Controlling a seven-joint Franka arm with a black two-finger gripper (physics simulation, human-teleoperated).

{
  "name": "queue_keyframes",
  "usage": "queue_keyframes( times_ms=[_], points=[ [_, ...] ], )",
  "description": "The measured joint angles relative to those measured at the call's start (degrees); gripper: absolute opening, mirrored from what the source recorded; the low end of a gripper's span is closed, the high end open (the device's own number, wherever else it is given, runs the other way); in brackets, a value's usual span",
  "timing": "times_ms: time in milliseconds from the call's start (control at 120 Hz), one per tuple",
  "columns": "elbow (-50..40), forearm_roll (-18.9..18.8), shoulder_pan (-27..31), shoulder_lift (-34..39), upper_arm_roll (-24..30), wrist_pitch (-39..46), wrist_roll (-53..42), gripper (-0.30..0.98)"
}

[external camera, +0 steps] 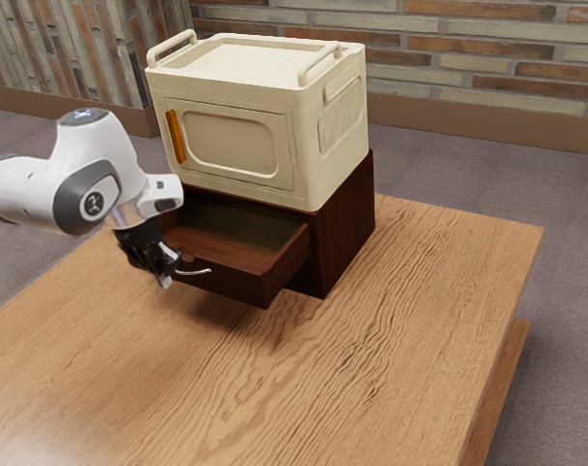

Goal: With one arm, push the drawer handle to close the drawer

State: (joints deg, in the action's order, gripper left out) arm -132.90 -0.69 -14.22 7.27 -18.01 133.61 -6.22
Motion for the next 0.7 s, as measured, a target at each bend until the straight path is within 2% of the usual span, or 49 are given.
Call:
queue_keyframes(
  times_ms=[700],
  points=[
    [5.86, 0.24, 0.23, -6.09, 0.08, 0.22, -0.65, -0.1]
  ],
)
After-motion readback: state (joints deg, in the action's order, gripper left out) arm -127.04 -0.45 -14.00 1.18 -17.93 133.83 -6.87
